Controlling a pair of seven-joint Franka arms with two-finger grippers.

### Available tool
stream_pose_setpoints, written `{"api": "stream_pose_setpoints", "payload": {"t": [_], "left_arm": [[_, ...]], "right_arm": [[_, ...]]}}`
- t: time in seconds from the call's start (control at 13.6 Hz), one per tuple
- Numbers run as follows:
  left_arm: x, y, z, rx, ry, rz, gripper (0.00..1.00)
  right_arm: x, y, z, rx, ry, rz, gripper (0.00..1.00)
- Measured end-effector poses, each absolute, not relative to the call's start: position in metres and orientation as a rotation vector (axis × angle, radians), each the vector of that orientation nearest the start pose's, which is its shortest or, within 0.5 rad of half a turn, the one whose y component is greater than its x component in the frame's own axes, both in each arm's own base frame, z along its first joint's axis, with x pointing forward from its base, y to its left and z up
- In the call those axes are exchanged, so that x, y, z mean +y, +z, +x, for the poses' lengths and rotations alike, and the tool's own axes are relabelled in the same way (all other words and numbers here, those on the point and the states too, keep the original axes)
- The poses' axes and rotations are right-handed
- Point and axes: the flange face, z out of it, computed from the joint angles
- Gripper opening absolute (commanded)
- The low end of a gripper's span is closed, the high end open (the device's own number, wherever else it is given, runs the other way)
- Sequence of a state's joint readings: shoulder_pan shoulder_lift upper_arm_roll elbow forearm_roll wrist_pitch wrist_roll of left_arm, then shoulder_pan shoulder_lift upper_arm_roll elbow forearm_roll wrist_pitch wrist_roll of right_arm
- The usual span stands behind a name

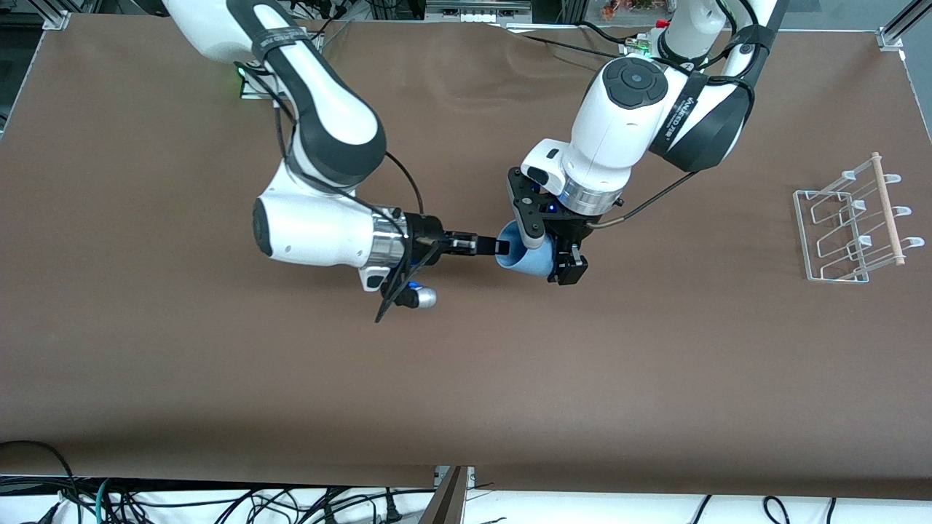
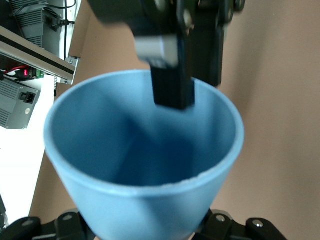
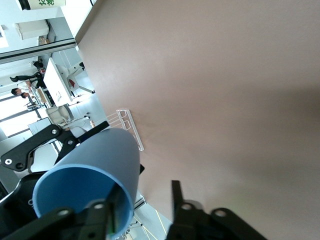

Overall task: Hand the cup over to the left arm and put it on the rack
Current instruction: 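Open the right gripper and pull it back from the cup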

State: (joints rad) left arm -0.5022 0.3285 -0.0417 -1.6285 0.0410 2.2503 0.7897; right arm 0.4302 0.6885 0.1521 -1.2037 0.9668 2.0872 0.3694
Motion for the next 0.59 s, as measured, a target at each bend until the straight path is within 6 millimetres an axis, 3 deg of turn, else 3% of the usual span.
{"api": "stream_pose_setpoints", "payload": {"t": [0.15, 0.37, 0.59], "left_arm": [[-0.328, 0.463, 0.592, 1.872, -0.380, -2.419, 0.00], [-0.267, 0.468, 0.601, 1.773, -0.186, -2.526, 0.00], [-0.208, 0.474, 0.599, 1.639, 0.046, -2.651, 0.00]], "right_arm": [[0.403, 0.428, 0.652, 0.293, 0.339, -2.149, 1.00], [0.353, 0.442, 0.671, 0.286, 0.331, -2.184, 1.00], [0.314, 0.438, 0.675, 0.243, 0.373, -2.306, 1.00]]}}
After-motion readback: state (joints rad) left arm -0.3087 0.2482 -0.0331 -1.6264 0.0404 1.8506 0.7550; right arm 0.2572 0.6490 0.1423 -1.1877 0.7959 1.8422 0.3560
